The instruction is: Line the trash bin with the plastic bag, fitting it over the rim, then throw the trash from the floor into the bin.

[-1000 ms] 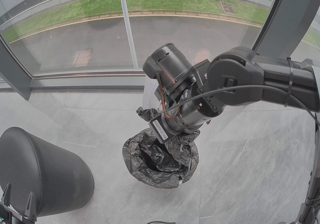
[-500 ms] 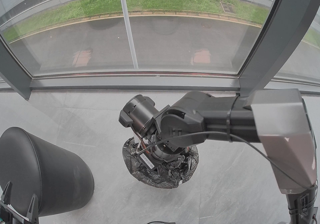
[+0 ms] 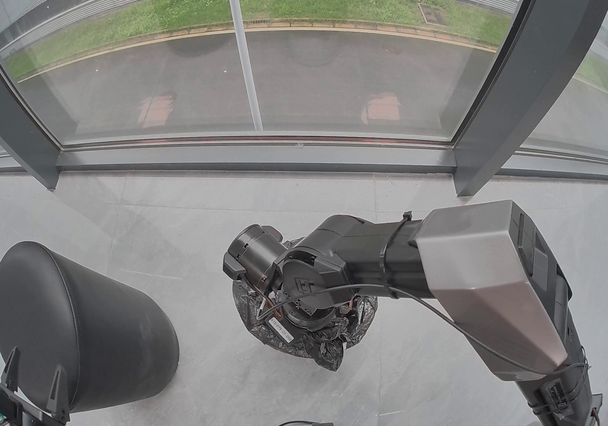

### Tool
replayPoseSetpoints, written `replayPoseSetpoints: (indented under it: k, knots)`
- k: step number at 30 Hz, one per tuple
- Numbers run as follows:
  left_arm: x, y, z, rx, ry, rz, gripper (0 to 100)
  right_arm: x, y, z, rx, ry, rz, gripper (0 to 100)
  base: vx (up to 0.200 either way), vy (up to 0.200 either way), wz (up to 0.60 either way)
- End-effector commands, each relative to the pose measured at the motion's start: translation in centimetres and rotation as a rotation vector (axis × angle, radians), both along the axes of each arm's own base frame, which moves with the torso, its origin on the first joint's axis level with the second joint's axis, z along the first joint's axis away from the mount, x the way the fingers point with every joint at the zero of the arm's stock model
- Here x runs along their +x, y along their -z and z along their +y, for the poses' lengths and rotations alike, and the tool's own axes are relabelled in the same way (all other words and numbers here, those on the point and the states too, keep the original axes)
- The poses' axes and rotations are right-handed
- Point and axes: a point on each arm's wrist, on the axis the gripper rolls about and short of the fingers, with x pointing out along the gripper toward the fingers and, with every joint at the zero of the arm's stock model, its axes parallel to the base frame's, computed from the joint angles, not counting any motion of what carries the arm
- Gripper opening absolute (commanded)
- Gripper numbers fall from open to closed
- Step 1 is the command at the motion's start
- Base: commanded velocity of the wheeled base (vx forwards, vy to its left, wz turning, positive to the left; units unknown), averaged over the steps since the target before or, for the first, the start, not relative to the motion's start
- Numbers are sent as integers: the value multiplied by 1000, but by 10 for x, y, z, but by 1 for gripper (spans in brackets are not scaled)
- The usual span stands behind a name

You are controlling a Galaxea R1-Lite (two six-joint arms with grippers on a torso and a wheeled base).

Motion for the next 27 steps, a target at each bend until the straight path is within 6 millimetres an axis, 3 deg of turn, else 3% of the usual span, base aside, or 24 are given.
replayPoseSetpoints:
  k: [1,4,11,14,15,16,20,21,27]
  knots:
    - [2,4,0,-17,32,49,100,2,10,2,-13,1,11,0,0,0,0]
    - [1,8,-3,21,116,62,100,3,19,3,-28,2,18,0,0,0,0]
    - [0,8,-3,19,116,45,100,8,53,2,-93,9,67,0,0,0,0]
    - [0,8,-3,16,117,45,100,13,83,-1,-156,14,104,0,0,0,0]
    - [0,8,-3,16,117,45,100,13,84,-1,-160,12,106,0,0,0,0]
    - [0,8,-3,15,117,43,100,16,102,-7,-205,16,141,0,0,0,0]
    - [0,8,-3,-7,118,41,100,20,139,-22,-322,22,234,0,0,0,0]
    - [0,9,-3,12,117,43,100,21,156,-30,-379,16,280,0,0,0,0]
    - [0,9,-3,18,119,43,100,40,142,-37,-337,45,209,0,0,0,0]
